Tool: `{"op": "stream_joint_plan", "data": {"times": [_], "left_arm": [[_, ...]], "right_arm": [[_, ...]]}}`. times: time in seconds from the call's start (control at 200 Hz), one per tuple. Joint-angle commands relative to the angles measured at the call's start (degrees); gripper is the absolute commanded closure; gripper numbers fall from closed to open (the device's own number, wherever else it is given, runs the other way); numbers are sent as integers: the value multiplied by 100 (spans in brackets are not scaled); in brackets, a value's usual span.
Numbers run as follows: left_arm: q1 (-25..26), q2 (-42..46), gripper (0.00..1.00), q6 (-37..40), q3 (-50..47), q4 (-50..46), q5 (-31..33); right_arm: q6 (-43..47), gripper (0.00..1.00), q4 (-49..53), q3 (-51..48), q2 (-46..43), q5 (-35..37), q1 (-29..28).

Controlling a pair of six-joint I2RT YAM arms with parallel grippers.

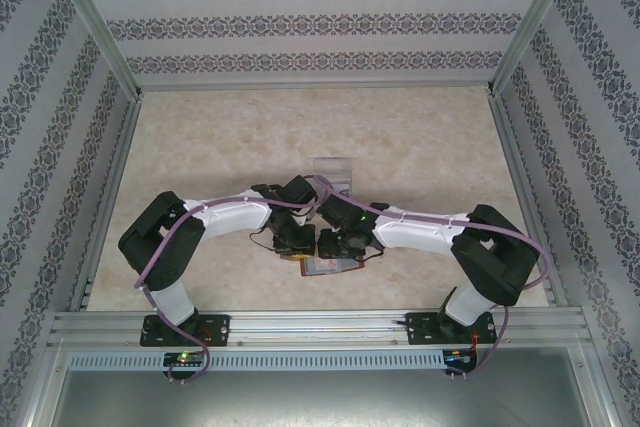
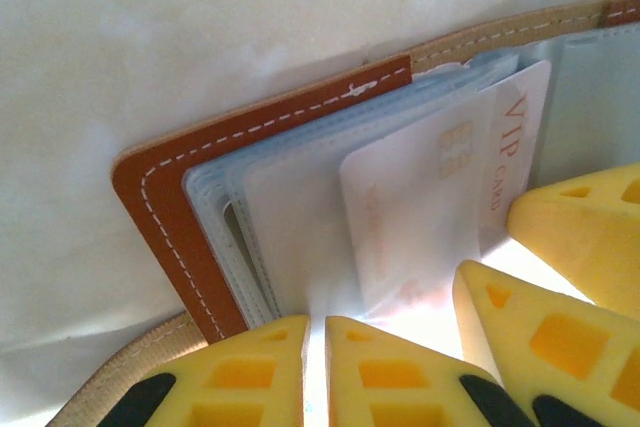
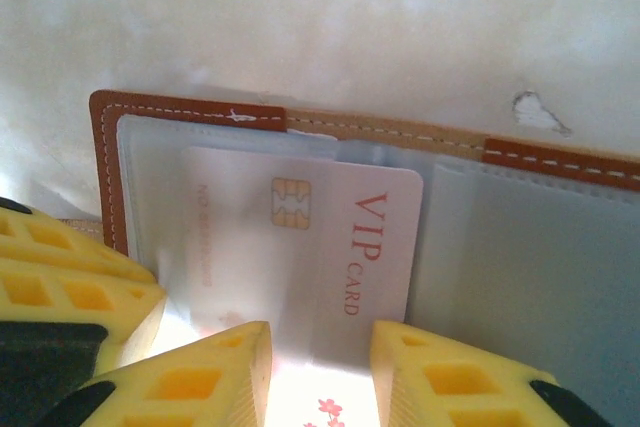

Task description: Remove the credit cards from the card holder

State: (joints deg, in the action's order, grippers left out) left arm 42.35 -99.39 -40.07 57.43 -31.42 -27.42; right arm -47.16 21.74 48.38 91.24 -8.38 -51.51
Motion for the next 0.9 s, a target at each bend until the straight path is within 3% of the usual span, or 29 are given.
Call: {"op": "stream_joint_plan", "data": {"times": [0.0,0.23,0.61,0.894], "left_arm": [[54,51,85,79,150,-303,202],[63,179,85,54,316,-373,183],[160,-148,85,38,270,-158,18],[169,-275,85,226,190,-537,498]], "right_arm": [[88,65,317,-19,-261,112,17],[31,65,26,-221,-525,-191,173],[66,71,-480,-430,-77,-650,437],[-185,73,-1188,-843,-161,-1110,550]]}}
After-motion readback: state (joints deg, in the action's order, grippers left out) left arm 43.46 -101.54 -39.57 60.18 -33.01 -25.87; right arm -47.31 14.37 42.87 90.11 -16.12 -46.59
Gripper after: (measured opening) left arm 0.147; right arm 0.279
